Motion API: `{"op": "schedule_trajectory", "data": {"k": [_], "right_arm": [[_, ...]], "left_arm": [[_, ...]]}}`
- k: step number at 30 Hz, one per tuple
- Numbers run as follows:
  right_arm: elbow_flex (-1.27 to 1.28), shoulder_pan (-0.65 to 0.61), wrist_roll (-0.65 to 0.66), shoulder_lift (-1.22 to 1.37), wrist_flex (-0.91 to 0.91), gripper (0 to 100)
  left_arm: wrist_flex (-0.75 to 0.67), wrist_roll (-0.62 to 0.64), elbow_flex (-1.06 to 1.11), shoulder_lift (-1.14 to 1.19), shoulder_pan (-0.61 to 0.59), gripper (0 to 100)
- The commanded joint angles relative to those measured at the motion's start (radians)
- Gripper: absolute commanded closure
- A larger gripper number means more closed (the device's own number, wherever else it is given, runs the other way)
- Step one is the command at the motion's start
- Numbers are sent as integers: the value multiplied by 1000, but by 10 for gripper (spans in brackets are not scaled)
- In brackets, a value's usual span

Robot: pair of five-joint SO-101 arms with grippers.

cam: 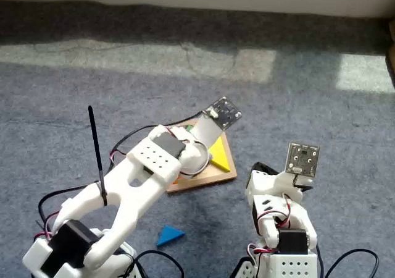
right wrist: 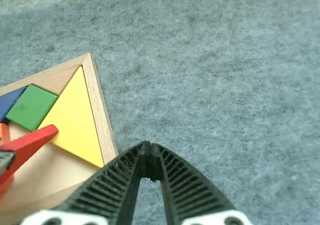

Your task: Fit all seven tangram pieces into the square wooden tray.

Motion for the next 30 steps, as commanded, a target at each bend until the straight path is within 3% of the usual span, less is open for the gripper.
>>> {"op": "schedule_trajectory", "data": {"k": [1,10,23,30], "right_arm": [[140,5,11,-13,-27,993],[140,5,11,-13,-27,993],[140,5,11,-13,-27,993],[140,5,11,-13,-27,993]], "left_arm": [[-9,11,2,-30,74,894],[5,12,-1,-31,114,892],[281,9,12,-260,90,893],[193,11,96,-142,22,893]]}}
